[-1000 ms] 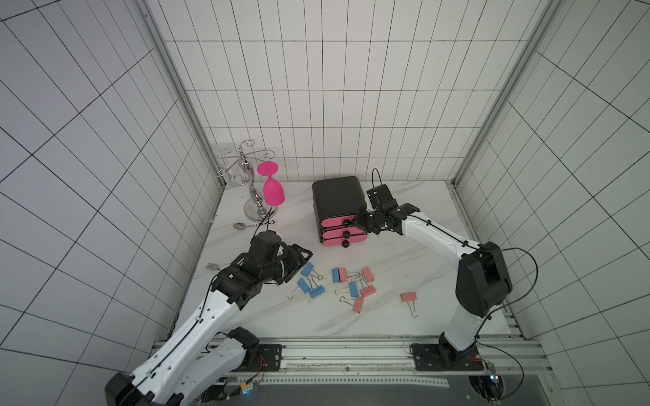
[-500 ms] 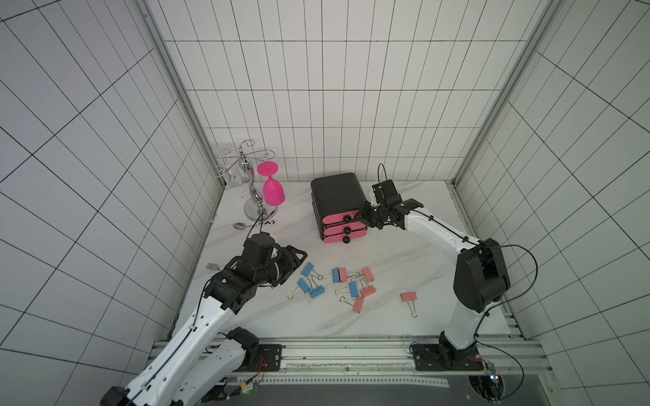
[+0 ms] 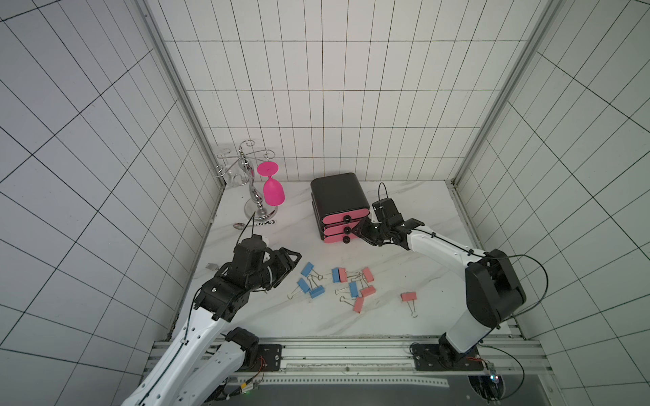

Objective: Put the binder clips in the drawer according to color
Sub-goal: Close the drawer in the storage box, then open the drawer in the storage box.

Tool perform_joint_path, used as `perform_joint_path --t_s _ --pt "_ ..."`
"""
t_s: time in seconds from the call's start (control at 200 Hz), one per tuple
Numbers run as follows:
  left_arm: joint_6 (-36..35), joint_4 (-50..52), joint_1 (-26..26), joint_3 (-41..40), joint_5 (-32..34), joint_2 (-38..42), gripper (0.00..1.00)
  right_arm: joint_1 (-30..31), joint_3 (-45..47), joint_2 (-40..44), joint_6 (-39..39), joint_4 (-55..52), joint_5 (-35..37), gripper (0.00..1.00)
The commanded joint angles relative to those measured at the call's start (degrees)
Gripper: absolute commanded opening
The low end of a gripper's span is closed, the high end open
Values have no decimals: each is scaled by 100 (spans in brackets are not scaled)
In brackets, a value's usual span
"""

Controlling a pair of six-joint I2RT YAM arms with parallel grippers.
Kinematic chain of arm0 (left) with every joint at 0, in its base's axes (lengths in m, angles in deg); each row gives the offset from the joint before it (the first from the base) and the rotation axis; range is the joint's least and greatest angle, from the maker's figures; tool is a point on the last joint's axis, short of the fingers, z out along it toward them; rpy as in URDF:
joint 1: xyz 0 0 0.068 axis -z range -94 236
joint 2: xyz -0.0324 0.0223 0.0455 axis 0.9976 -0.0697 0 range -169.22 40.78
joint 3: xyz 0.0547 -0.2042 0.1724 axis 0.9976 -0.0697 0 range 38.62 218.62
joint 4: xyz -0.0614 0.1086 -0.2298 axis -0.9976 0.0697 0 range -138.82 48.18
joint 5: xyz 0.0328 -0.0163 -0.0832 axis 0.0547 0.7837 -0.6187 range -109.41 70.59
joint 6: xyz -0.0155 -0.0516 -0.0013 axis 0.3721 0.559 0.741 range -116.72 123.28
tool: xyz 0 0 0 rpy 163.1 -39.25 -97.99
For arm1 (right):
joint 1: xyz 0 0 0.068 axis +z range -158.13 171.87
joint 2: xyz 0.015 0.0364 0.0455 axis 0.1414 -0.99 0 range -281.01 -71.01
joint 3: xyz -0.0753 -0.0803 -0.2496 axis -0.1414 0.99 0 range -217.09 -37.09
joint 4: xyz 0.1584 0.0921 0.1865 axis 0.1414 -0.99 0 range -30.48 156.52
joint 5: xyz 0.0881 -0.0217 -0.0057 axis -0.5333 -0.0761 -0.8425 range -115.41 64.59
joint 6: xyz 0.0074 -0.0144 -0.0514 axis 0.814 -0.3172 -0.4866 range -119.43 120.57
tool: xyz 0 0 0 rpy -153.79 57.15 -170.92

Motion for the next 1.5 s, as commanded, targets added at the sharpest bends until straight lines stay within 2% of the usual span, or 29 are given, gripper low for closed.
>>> perform_joint_path --t_s 0.0,0.19,0.33,0.49,0.565,0.825,1.015,1.499 --pt "-133 202 -48 -60 -15 142 66 114 205 35 256 690 -14 51" --pt "-140 429 -85 -66 -2 313 67 154 175 -180 342 1026 40 57" --pt "-151 571 -111 -71 12 407 67 147 35 -374 361 1114 150 58" --pt "-184 674 -153 -58 6 455 67 144 -129 -581 379 1140 211 56" --pt "-207 704 -181 -49 -1 465 67 133 -132 -610 417 1182 292 52" --pt "-256 731 -234 -42 -61 414 67 103 356 -520 935 2143 537 50" --pt "-282 727 -261 -33 -119 361 67 61 438 -574 1106 2351 632 47" --pt "-370 757 -322 8 -162 279 67 -48 608 -897 1666 3109 539 43"
